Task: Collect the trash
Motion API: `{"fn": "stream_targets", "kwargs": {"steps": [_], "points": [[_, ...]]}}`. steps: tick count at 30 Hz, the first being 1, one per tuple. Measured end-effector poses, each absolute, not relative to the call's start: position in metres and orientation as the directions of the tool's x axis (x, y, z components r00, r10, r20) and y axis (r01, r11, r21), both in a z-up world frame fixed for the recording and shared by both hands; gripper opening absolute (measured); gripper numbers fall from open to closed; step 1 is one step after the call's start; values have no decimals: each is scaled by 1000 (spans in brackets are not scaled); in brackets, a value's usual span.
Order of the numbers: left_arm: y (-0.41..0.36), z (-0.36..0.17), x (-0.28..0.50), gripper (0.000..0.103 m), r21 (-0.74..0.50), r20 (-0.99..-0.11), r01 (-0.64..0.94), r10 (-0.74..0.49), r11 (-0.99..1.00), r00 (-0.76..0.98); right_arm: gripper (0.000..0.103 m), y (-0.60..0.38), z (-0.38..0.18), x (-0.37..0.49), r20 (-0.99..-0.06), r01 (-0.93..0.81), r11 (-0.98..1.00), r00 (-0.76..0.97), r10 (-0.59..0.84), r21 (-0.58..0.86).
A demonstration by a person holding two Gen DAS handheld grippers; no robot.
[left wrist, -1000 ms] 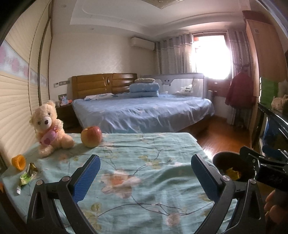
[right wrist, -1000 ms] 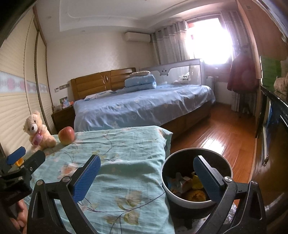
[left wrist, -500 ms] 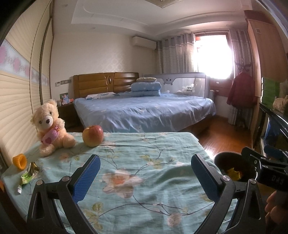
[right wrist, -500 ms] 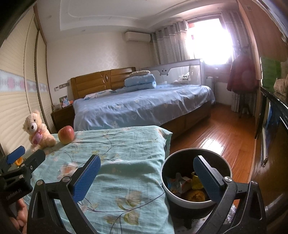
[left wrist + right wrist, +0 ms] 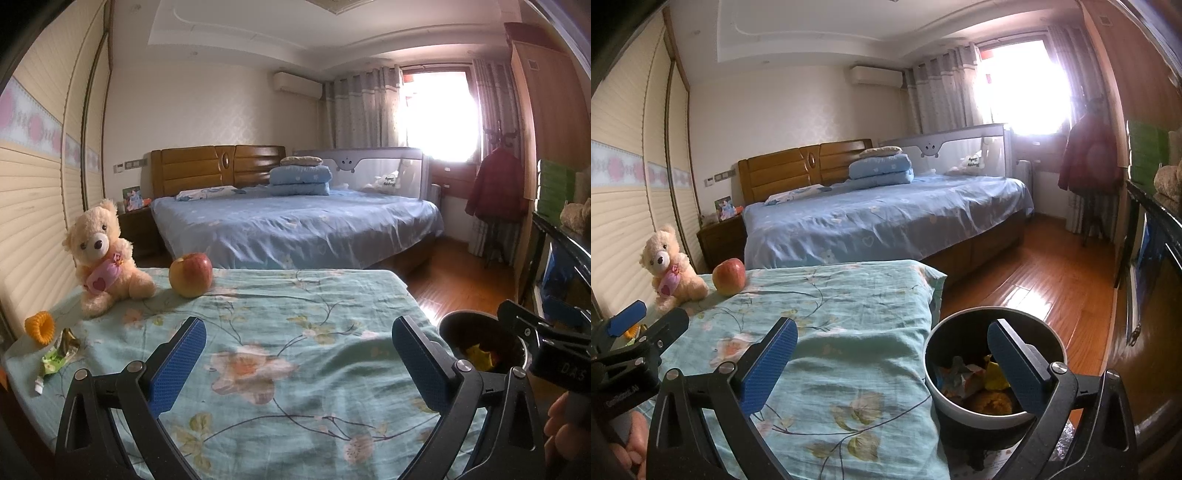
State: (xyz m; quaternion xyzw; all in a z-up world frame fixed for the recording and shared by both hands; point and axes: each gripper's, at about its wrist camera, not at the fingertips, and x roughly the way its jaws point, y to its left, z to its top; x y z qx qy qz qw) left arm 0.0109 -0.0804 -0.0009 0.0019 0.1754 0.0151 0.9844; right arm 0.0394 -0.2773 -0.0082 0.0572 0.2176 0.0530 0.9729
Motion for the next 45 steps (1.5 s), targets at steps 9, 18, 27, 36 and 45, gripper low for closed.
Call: {"fn": "stream_targets", "kwargs": {"steps": [9,18,27,36,45], "points": [[-79,-1,11,102,4,-345,-34,34,999,938,103,-277,-7,39,-416,-80,988,900,129,133],[-80,-3,10,102,9,-340,-29,31,1000,940,103,-272,-4,38,-414,-84,988,901,131,131],[-80,-3,11,102,9,-340,-26,27,1000,940,103,-272,-3,38,-414,-83,988,901,130,129],[-80,-3,11,102,9,-341,-24,26,1000,940,103,-272,-4,38,-413,-84,988,901,131,130],[-81,-3,11,102,10,-342,-23,25,1000,939,103,-272,-4,38,-415,-85,988,901,131,128]]}}
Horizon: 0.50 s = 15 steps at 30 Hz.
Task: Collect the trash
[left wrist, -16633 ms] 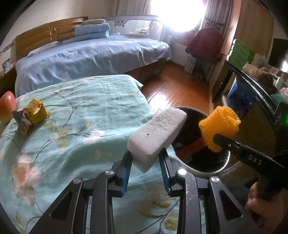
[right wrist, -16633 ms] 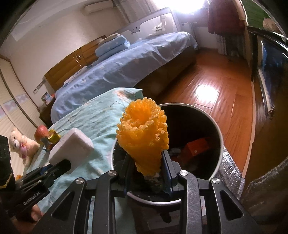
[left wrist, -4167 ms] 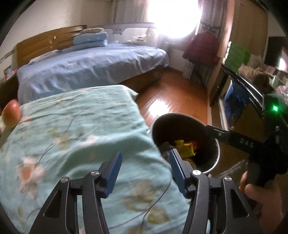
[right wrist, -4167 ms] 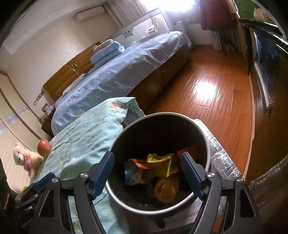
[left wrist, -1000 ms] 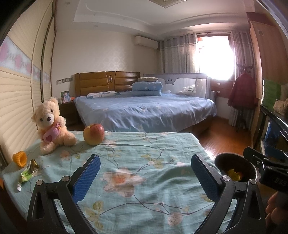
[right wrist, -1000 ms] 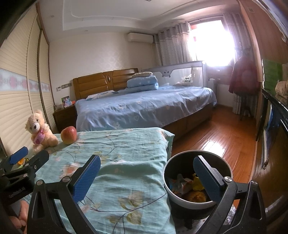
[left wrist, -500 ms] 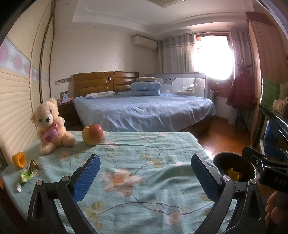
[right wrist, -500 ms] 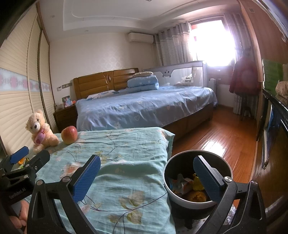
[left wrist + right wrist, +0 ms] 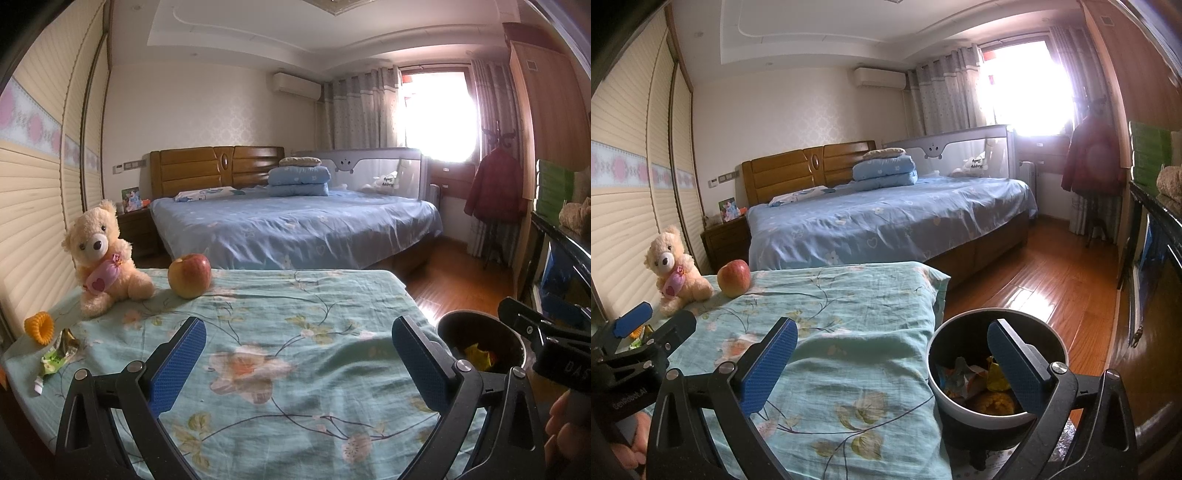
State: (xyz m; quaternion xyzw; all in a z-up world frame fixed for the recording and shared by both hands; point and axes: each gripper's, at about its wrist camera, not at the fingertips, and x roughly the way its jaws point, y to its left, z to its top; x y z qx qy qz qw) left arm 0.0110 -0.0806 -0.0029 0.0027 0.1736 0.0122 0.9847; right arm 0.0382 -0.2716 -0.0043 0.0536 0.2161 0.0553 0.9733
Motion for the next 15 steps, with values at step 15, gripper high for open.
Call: {"fn": "stream_targets", "kwargs": {"steps": [15], "points": [[-81,-3,11,102,9,-343,-22,24,1000,939,103,-267,-2,37,-417,-87,988,899,133,126]]}}
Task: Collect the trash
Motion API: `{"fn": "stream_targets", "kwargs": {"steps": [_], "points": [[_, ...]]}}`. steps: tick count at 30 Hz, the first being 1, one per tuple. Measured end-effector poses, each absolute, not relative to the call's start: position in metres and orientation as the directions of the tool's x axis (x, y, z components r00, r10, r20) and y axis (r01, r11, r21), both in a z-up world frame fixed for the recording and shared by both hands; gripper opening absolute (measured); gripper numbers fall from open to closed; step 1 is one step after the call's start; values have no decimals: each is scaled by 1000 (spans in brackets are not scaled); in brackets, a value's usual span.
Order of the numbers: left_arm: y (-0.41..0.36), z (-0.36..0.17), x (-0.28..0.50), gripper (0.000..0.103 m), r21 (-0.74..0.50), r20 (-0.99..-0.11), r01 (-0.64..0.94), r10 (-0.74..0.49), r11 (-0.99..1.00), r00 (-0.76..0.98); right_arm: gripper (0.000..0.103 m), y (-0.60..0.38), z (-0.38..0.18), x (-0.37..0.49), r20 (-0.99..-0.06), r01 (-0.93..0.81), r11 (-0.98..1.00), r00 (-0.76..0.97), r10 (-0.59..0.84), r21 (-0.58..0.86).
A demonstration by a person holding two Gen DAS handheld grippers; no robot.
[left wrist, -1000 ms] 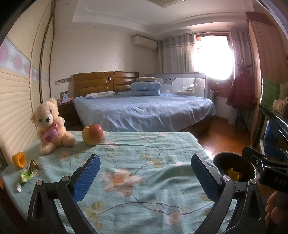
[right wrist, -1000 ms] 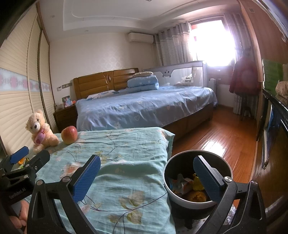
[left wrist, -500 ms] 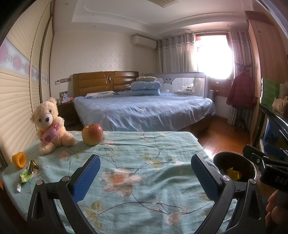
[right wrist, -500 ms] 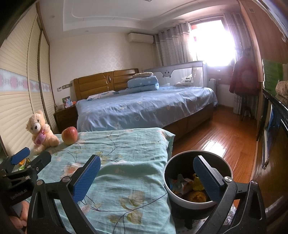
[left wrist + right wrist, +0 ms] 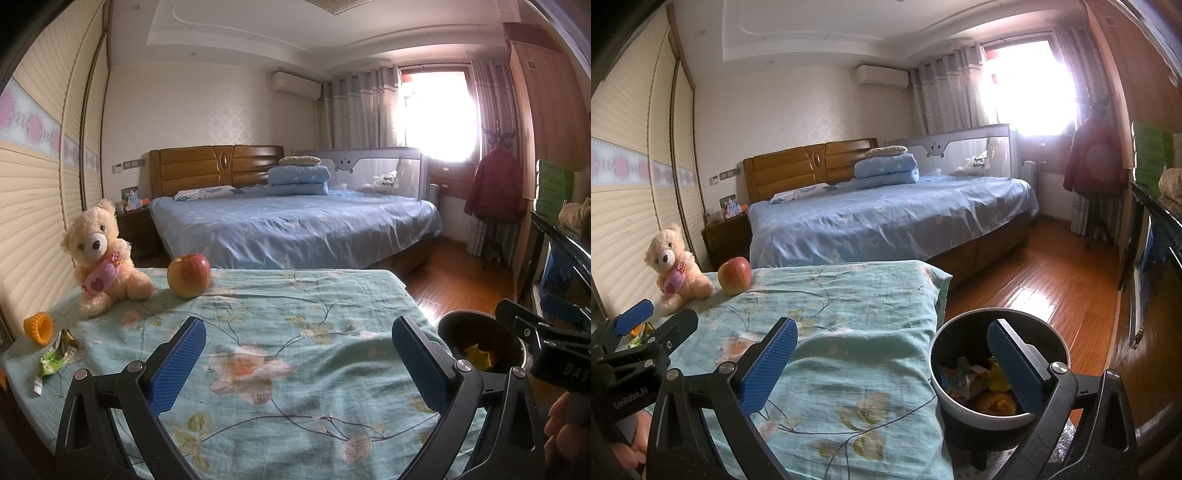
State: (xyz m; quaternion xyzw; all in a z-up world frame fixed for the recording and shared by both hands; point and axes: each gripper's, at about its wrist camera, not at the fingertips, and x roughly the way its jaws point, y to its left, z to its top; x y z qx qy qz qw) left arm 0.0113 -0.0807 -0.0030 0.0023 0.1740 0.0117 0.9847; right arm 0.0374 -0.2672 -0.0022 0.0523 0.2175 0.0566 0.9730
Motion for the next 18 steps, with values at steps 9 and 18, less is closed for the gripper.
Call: {"fn": "stream_targets", "kwargs": {"steps": [9,18], "points": [[-81,-3,11,102,10,-345,-21,23,1000,938,103,-266,-2,37,-419,-88,988,898,134,127],[-80,-7,17,102,4,-362,-18,18,1000,932,103,-258,-9,41,-440,-90,987,887,139,131]]}}
